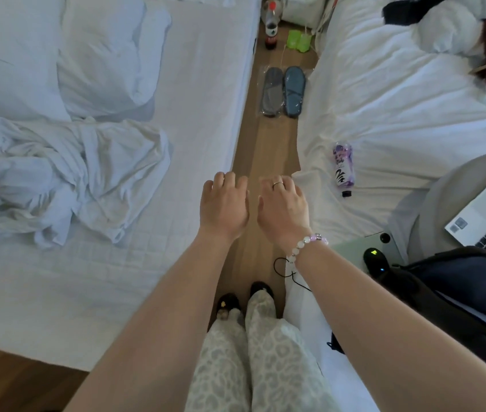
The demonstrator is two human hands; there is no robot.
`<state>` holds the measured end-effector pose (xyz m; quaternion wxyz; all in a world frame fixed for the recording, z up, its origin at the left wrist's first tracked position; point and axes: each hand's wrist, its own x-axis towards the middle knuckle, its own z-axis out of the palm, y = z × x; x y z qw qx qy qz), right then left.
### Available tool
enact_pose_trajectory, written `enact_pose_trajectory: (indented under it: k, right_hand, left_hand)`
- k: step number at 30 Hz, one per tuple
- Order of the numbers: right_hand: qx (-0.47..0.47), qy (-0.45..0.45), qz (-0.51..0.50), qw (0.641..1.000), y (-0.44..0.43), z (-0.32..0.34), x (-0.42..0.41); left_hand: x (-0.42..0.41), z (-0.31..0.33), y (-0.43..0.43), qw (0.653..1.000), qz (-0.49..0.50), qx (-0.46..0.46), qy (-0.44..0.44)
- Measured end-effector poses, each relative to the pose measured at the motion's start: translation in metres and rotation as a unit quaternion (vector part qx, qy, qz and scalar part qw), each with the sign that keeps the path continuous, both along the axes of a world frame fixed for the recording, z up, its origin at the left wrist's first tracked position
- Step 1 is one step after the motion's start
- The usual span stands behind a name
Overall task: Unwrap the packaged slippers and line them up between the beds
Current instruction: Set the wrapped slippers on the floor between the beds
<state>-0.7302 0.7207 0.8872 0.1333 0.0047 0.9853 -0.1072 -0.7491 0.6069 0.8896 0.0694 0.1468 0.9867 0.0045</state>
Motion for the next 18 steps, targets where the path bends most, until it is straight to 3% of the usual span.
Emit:
enact_pose_trajectory:
  k: [5, 11, 18]
  right_hand:
    - [-0.009, -0.005, 0.012, 1.0, 0.007, -0.011, 0.01]
    - [-0.021, -0.029, -0.022, 0.999, 0.016, -0.035, 0.015]
    - [-0.017, -0.055, 0.01, 0.998, 0.015, -0.072, 0.032]
  left_hand:
    - [0.01, -0.007, 0.005, 0.998, 0.001, 0.0, -0.057]
    - [0.012, -0.028, 0.01, 0.997, -0.008, -0.003, -0.076]
    - [0.016, -0.071, 0.021, 0.995, -0.007, -0.004, -0.103]
